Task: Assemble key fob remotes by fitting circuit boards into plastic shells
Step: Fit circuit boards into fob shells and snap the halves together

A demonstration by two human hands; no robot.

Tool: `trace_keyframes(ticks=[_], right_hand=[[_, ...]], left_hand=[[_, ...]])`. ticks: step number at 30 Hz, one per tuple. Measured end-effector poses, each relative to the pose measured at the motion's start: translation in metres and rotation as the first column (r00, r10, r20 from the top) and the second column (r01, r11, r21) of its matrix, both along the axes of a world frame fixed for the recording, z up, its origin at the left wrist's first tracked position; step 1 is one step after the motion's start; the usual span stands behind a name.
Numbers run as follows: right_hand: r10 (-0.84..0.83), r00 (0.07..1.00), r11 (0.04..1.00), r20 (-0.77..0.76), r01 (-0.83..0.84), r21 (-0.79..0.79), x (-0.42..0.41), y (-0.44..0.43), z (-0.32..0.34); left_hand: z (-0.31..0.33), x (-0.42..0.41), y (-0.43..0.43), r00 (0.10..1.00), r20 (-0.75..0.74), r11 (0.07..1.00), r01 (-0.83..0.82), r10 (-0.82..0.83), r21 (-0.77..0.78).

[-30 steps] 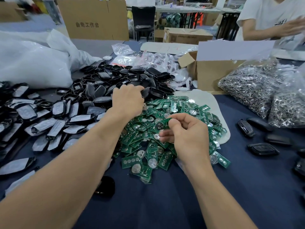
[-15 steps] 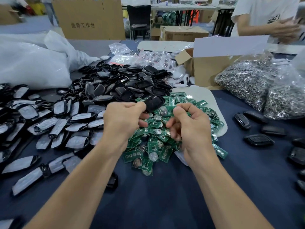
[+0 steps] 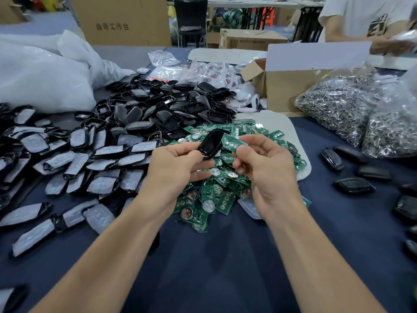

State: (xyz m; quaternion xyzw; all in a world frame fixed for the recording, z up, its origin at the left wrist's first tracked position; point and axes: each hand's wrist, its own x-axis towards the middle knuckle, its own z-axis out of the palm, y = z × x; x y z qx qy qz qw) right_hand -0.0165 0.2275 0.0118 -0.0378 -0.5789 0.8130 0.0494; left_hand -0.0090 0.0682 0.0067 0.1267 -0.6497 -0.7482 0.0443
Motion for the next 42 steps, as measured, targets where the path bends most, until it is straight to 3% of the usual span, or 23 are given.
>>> trace_keyframes(ticks=[8, 12, 19, 25, 29, 42], right_hand=[[0.010, 0.985, 0.990, -0.172, 0.014, 0.138, 0.0013, -0.0007, 0.0000], [-0.036, 0.959, 0.929, -0.282, 0.135, 0.343, 0.0041, -0.0017, 0.0006], [-0.029, 0.979, 0.910, -0.203, 0.111, 0.400, 0.0080, -0.0011, 0.0009], [0.003, 0.990, 0.962, -0.139, 0.035, 0.271, 0.0034, 0.0030, 0.0000], [0.058, 0.985, 0.962, -0.163, -0.012, 0.272, 0.0016, 0.0024, 0.0002], [-0.196, 0.969, 0.831, -0.151, 0.246, 0.500, 0.0061, -0.0031, -0.0024]], left_hand=[[-0.0006, 0.0030, -0.0002, 0.998, -0.024, 0.998, 0.064, -0.064, -0.020], [-0.0016, 0.0031, -0.0008, 0.998, -0.026, 0.999, 0.048, -0.048, -0.020], [-0.0044, 0.0047, 0.0005, 0.996, -0.084, 0.987, 0.027, -0.041, -0.157], [-0.0039, 0.0058, -0.0012, 0.993, -0.095, 0.975, 0.044, -0.066, -0.216], [-0.0045, 0.0060, -0.0003, 0.993, -0.090, 0.977, 0.050, -0.070, -0.209], [-0.0045, 0.0079, 0.0033, 0.991, -0.073, 0.983, 0.099, -0.111, -0.155]])
